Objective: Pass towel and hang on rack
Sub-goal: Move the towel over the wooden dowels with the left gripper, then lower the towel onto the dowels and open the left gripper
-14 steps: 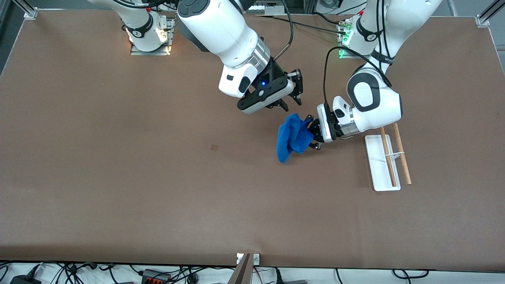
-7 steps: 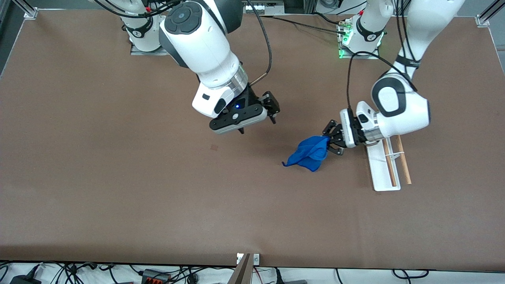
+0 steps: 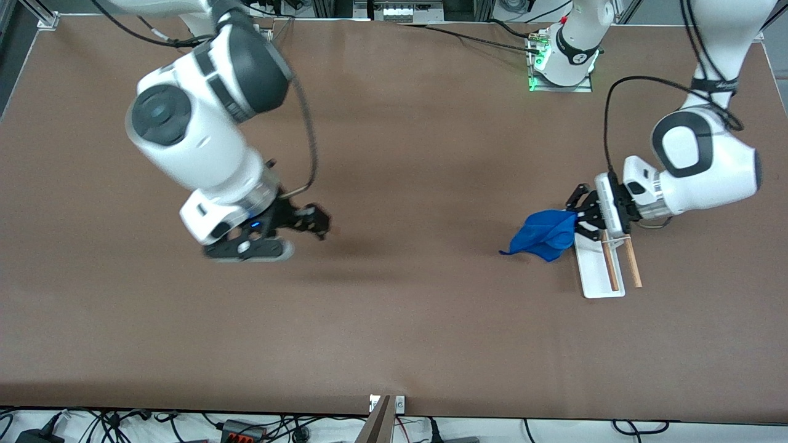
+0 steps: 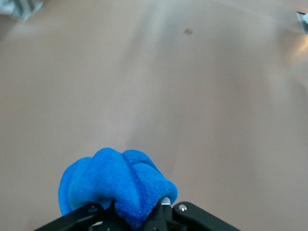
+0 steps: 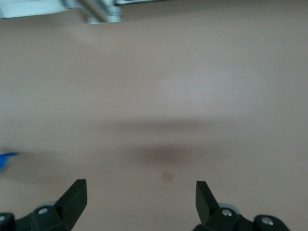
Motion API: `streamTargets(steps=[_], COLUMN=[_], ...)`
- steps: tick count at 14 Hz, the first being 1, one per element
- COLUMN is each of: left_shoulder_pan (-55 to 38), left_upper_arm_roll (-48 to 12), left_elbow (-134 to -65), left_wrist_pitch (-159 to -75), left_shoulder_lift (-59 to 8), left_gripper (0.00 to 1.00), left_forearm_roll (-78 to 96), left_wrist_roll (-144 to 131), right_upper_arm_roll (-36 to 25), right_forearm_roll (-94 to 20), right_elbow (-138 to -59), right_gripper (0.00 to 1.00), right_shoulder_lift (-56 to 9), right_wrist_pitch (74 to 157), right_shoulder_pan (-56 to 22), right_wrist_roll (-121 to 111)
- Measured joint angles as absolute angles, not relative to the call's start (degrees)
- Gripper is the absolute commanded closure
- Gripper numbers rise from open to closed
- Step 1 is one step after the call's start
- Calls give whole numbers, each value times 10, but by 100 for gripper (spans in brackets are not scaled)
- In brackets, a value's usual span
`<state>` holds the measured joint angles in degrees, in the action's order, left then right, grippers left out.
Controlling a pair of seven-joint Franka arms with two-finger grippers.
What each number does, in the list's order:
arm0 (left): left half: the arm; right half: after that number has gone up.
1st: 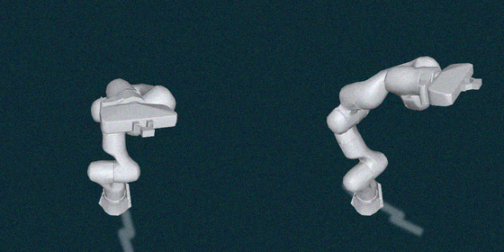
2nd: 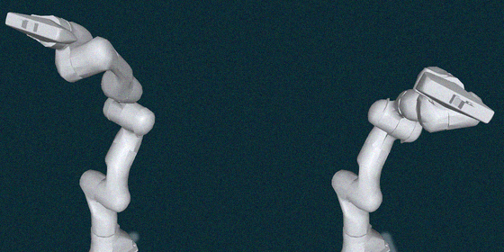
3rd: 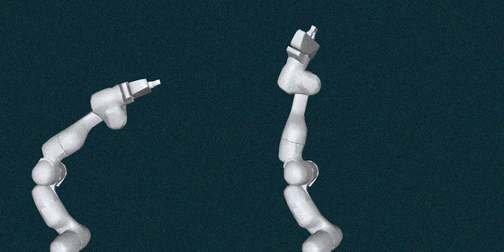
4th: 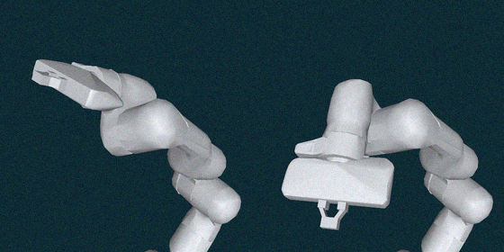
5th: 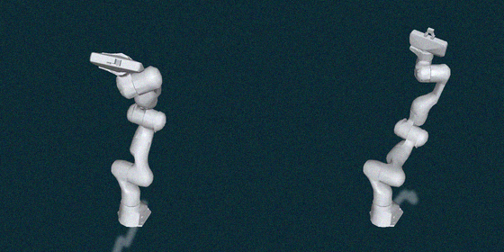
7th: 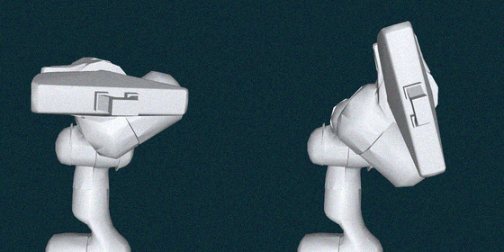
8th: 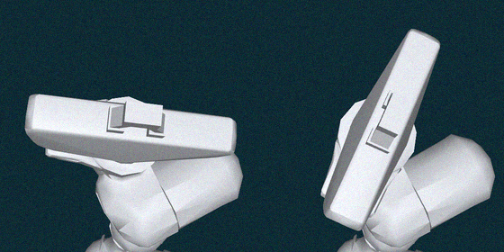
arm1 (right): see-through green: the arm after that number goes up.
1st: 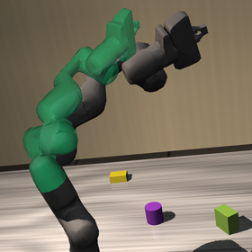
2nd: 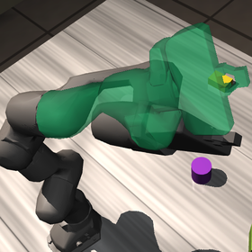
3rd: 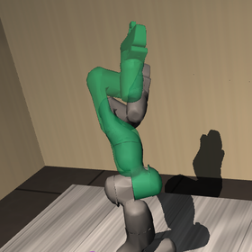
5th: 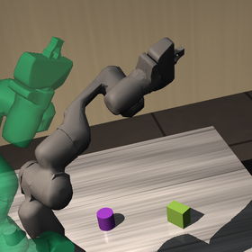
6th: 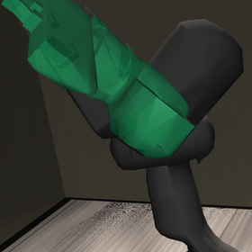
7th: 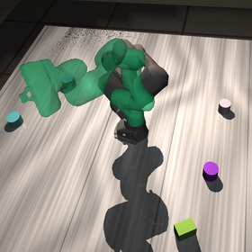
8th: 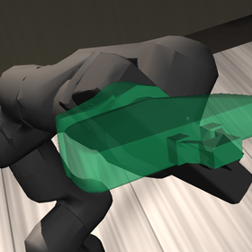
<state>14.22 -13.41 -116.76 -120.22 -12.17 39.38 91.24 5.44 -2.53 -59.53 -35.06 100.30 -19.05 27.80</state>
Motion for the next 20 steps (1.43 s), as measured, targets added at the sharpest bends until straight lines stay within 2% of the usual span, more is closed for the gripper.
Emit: streamTargets(steps=[3,6,9,13,17,20], left_shoulder_pan=[164,196,223,240,259,272], left_upper_arm_roll=[-134,-134,-133,-133,-133,-134], left_elbow=[-1168,-1171,-1171,-1136,-1110,-1103], left_wrist_pitch=[-1162,-1158,-1159,-1163,-1164,-1176], left_shoulder_lift=[-73,-71,-88,-119,-161,-192], left_gripper=[100,100,100,100,100,100], left_forearm_roll=[309,267,246,224,222,222], left_wrist_roll=[770,730,725,728,758,783], right_upper_arm_roll=[55,54,53,49,2,-9], right_forearm_roll=[5,22,23,23,23,23], right_elbow=[-620,-621,-630,-692,-715,-721], right_gripper=[0,0,0,0,0,0], right_shoulder_lift=[-353,-351,-336,-267,-211,-186], right_wrist_pitch=[983,965,961,960,927,895], right_shoulder_pan=[-155,-132,-70,3,13,13], right_wrist_roll=[276,276,243,129,23,12])
